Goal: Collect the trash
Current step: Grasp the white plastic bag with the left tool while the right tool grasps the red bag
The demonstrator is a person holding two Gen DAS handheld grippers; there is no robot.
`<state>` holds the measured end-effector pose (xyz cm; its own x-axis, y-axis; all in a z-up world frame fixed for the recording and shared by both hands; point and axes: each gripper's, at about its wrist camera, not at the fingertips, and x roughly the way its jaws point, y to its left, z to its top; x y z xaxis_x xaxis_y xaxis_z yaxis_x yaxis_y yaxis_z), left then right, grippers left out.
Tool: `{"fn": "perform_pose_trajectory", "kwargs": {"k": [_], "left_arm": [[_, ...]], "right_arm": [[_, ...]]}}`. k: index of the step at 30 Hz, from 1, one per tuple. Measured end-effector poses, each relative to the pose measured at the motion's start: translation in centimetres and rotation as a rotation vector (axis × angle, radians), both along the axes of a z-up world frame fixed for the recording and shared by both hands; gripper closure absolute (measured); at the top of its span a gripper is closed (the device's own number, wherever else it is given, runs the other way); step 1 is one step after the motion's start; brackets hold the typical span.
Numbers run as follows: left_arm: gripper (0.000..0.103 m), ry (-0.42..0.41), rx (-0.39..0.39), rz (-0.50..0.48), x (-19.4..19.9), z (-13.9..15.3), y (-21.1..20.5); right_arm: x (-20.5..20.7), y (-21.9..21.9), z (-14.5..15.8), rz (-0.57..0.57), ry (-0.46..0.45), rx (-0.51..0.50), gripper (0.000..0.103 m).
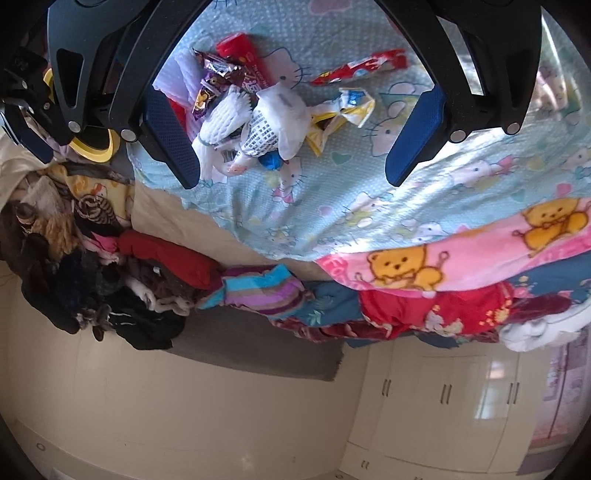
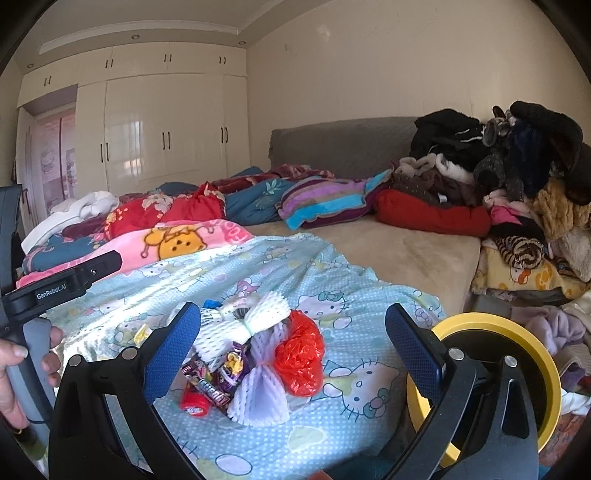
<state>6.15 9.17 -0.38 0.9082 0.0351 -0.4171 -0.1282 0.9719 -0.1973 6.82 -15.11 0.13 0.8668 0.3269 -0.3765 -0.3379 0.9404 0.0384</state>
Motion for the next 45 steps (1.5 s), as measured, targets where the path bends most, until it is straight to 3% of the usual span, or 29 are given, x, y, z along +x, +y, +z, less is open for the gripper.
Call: {"fn": "perform_pose_trajectory", "kwargs": {"k": [8, 12, 15, 18, 26, 31, 34, 40, 45], "left_arm": [[0.011, 0.099, -0.036, -0.104, 4.2, -2.2, -0.7], [0.011, 0.170, -0.046, -0.106, 6.5, -3.7, -0.7], [0.011, 0.223, -0.097, -0.101, 7.4, -5.4, -0.1], [0.017, 0.262, -0.130, -0.103, 7.7, -6.9, 0.1], [0.027, 0.321, -0.253, -0.124, 8.4, -9.0, 1.2], [0.038, 0.337, -0.315, -0.143, 8.6, -9.5, 1.5], [0.051, 0.336, -0.321, -0.160, 8.5, -9.3, 1.1], [0.070, 0.283, -0.265, -0.177, 7.9, -7.5, -0.2], [0.073, 0.197, -0.213, -0.188, 7.1, -4.8, -1.1]], "right_arm": [[5.1, -0.1, -2.5, -0.021, 0.162, -0.027, 0.006], [7.5, 0.1, -4.3, -0.026, 0.259, -0.034, 0.006], [9.0, 0.4, -5.7, -0.023, 0.321, -0.028, 0.006], [10.1, 0.7, -6.8, -0.019, 0.374, -0.012, 0.006], [12.1, 1.0, -9.8, 0.012, 0.520, 0.061, 0.047], [11.7, 1.1, -10.6, 0.038, 0.522, 0.051, 0.071], [11.2, 0.9, -10.2, 0.042, 0.501, 0.061, 0.078], [10.8, -0.5, -9.3, 0.007, 0.459, 0.105, 0.081], [10.4, -1.3, -8.3, -0.010, 0.423, 0.118, 0.081]]}}
